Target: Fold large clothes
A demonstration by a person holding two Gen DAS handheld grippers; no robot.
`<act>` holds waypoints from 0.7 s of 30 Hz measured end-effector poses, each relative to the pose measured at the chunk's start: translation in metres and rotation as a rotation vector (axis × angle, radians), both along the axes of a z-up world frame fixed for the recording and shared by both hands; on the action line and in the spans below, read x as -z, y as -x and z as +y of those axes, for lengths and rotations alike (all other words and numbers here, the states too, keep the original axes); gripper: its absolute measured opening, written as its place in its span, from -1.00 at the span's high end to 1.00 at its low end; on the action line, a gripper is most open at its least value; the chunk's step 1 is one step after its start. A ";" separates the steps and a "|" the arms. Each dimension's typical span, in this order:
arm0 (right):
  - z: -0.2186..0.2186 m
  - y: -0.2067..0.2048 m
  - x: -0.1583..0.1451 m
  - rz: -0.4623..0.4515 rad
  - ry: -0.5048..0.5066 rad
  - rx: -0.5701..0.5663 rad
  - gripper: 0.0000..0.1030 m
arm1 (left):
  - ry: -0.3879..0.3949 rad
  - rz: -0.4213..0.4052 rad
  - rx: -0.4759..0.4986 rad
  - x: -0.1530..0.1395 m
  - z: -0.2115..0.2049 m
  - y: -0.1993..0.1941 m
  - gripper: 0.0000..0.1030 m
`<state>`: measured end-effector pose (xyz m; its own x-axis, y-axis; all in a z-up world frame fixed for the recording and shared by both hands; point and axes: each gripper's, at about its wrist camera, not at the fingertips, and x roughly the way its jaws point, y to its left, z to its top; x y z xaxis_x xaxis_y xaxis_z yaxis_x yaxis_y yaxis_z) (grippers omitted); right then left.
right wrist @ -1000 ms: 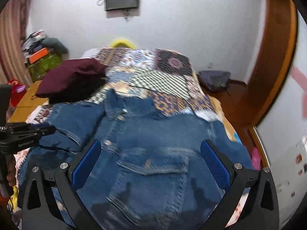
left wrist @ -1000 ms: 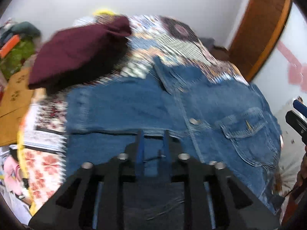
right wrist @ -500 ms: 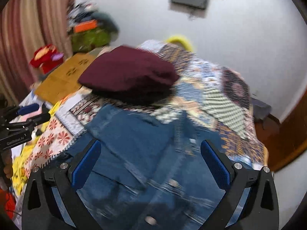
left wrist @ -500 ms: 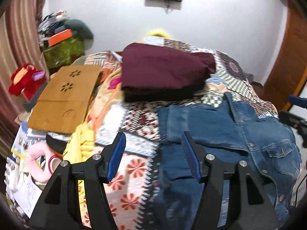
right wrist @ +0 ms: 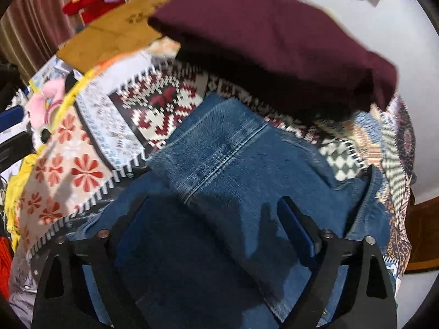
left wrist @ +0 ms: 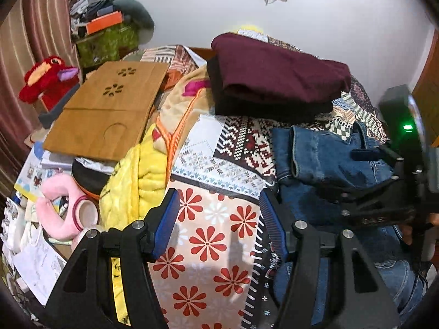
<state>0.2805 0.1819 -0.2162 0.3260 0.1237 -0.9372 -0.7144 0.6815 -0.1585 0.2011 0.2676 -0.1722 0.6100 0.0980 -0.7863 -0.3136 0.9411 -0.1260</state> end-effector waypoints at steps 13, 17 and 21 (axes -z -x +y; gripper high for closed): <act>-0.040 -0.003 -0.016 0.038 -0.150 0.039 0.90 | 0.033 0.051 0.043 0.018 -0.020 -0.016 -0.15; -0.077 -0.003 -0.051 -0.016 -0.276 0.118 0.92 | 0.035 0.059 0.065 0.019 -0.033 -0.019 -0.15; -0.125 -0.001 -0.093 -0.078 -0.389 0.202 0.92 | 0.027 0.077 0.088 0.020 -0.050 -0.024 -0.15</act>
<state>0.2815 0.0569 -0.1235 0.4480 0.3887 -0.8051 -0.5569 0.8258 0.0889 0.2255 0.2180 -0.1922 0.5530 0.0255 -0.8328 -0.2400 0.9620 -0.1300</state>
